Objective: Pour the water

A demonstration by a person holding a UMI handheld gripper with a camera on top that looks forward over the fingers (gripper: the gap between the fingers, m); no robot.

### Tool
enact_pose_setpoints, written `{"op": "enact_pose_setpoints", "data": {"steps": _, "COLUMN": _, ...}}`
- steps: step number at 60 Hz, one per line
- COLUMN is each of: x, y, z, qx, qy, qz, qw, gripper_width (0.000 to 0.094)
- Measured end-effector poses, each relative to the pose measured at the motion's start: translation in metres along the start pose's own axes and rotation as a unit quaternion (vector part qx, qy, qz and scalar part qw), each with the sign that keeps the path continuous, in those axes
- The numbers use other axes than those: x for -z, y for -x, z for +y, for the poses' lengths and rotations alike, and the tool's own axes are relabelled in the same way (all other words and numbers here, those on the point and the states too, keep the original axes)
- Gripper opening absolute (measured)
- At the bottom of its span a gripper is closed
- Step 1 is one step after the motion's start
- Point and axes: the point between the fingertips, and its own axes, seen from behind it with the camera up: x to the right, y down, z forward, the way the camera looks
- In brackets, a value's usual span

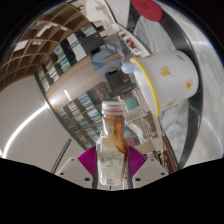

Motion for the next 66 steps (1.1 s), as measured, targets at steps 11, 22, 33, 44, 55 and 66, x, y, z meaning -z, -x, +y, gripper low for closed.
{"op": "enact_pose_setpoints", "data": {"steps": 11, "x": 0.002, "y": -0.020, "z": -0.018, "qx": -0.041, "qy": -0.011, "qz": 0.011, "qw": 0.999, "gripper_width": 0.0391}}
{"op": "enact_pose_setpoints", "data": {"steps": 22, "x": 0.004, "y": 0.001, "z": -0.011, "qx": 0.049, "qy": 0.008, "qz": 0.031, "qw": 0.998, "gripper_width": 0.0391}}
{"op": "enact_pose_setpoints", "data": {"steps": 33, "x": 0.008, "y": 0.097, "z": -0.011, "qx": 0.443, "qy": -0.002, "qz": 0.046, "qw": 0.895, "gripper_width": 0.0392}}
{"op": "enact_pose_setpoints", "data": {"steps": 44, "x": 0.032, "y": 0.192, "z": -0.063, "qx": 0.727, "qy": -0.089, "qz": 0.072, "qw": 0.677, "gripper_width": 0.0392}}
{"op": "enact_pose_setpoints", "data": {"steps": 55, "x": 0.059, "y": 0.164, "z": -0.162, "qx": 0.826, "qy": -0.096, "qz": 0.167, "qw": 0.530, "gripper_width": 0.0391}}
{"op": "enact_pose_setpoints", "data": {"steps": 66, "x": 0.089, "y": 0.079, "z": -0.220, "qx": 0.828, "qy": -0.035, "qz": 0.258, "qw": 0.497, "gripper_width": 0.0392}}
